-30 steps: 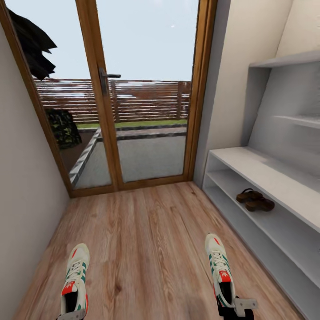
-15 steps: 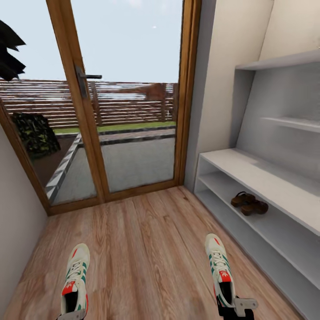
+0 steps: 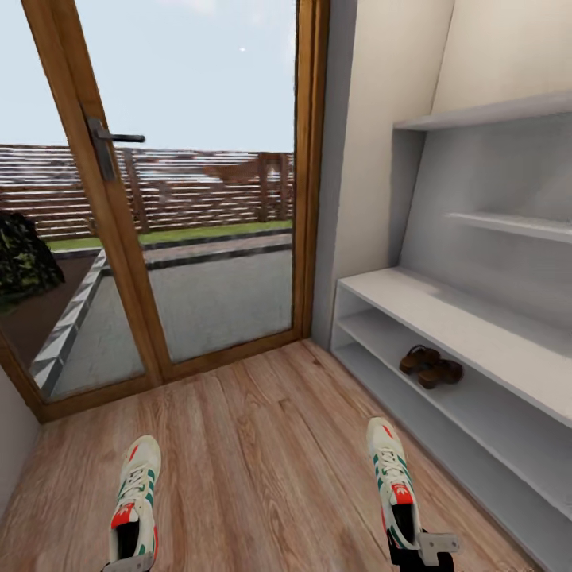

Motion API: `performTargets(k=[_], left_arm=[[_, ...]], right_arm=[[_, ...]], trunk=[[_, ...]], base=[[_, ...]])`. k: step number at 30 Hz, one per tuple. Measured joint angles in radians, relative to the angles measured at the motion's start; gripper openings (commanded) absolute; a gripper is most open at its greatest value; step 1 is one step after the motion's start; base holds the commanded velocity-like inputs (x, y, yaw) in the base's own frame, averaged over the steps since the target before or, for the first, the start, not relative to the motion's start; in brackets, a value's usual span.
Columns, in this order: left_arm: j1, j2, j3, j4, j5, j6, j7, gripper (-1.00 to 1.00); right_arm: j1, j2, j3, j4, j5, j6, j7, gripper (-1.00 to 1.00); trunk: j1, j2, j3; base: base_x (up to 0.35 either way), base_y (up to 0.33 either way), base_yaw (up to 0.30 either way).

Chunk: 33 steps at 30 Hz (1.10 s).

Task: Pick up the two gym shoes and the two sandals from the corridor floor and place them onto the hallstand (shoe rack) in the corridor, making sure they are on the rack and not on the floor. Arrange them so the two gym shoes are next to each other and the two sandals are next to each other.

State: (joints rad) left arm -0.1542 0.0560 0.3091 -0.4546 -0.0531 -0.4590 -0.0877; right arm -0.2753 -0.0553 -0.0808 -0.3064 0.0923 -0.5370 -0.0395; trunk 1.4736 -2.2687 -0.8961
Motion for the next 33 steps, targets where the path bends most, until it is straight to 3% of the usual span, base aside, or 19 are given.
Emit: performTargets(k=[33], left_arm=[[0.000,0.000,0.000,0.000,0.000,0.000,0.000,-1.00]], right_arm=[[0.000,0.001,0.000,0.000,0.000,0.000,0.000,-1.00]], trunk=[[0.000,0.000,0.027]], base=[[0.003,0.002,-0.231]])
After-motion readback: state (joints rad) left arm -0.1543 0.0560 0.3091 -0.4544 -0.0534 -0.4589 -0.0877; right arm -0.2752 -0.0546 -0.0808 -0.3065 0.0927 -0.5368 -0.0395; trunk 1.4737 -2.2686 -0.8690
